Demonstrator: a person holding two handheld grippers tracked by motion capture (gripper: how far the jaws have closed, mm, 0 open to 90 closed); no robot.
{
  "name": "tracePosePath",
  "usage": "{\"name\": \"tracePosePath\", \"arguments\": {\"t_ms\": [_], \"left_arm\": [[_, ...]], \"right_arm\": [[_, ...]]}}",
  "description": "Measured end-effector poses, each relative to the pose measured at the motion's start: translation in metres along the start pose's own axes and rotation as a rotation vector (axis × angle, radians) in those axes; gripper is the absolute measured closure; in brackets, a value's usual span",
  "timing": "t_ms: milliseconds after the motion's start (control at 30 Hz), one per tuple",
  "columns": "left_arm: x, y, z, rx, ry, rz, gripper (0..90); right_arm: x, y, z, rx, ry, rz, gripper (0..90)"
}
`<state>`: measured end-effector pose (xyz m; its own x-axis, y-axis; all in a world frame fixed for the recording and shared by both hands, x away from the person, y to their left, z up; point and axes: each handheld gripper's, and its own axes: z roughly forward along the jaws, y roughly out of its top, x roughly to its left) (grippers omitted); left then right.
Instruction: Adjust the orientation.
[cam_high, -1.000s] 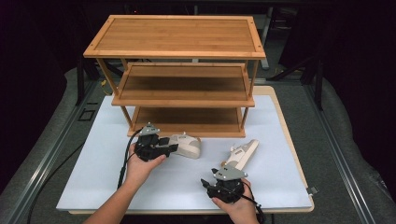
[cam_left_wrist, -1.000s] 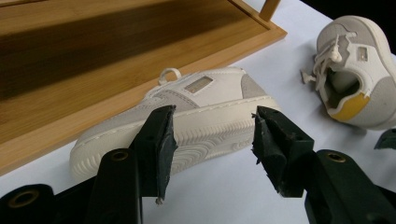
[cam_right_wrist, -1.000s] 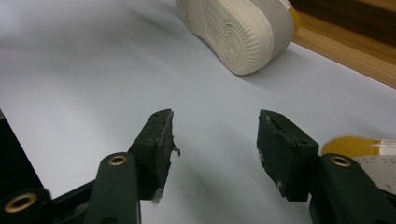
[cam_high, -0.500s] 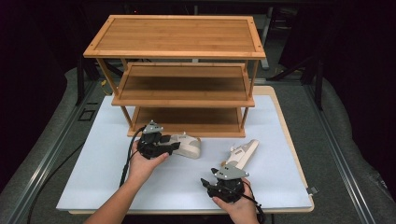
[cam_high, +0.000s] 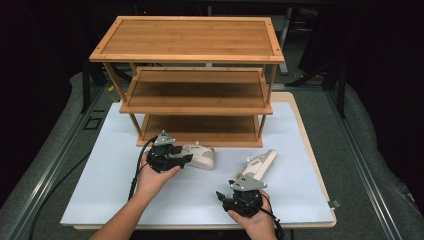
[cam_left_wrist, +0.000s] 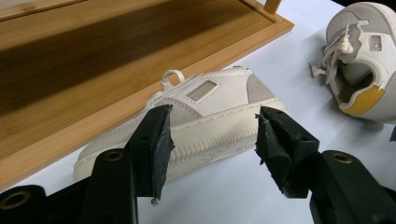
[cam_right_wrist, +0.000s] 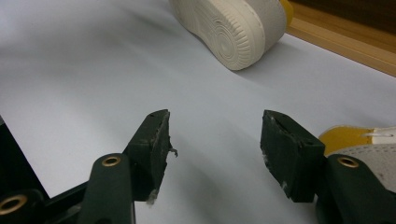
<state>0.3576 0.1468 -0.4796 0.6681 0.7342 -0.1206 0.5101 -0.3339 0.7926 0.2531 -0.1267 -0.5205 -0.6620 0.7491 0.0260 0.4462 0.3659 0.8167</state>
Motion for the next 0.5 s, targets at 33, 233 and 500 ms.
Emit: {"name": "tracePosePath", "arguments": {"t_ms": [33, 233, 500], "left_arm": [[0.0, -0.001, -0.001, -0.002, -0.002, 0.003, 45.0], [-0.002, -0.009, -0.006, -0.024, -0.014, -0.008, 45.1], [-0.005, -0.021, -0.014, -0.032, -0.029, -0.017, 45.2]], "right_arm": [[0.0, 0.0, 0.0, -0.002, -0.001, 0.002, 42.1], [0.0, 0.0, 0.0, -0.002, -0.002, 0.003, 41.6], [0.001, 0.001, -0.001, -0.009, 0.0, 0.002, 42.2]]}}
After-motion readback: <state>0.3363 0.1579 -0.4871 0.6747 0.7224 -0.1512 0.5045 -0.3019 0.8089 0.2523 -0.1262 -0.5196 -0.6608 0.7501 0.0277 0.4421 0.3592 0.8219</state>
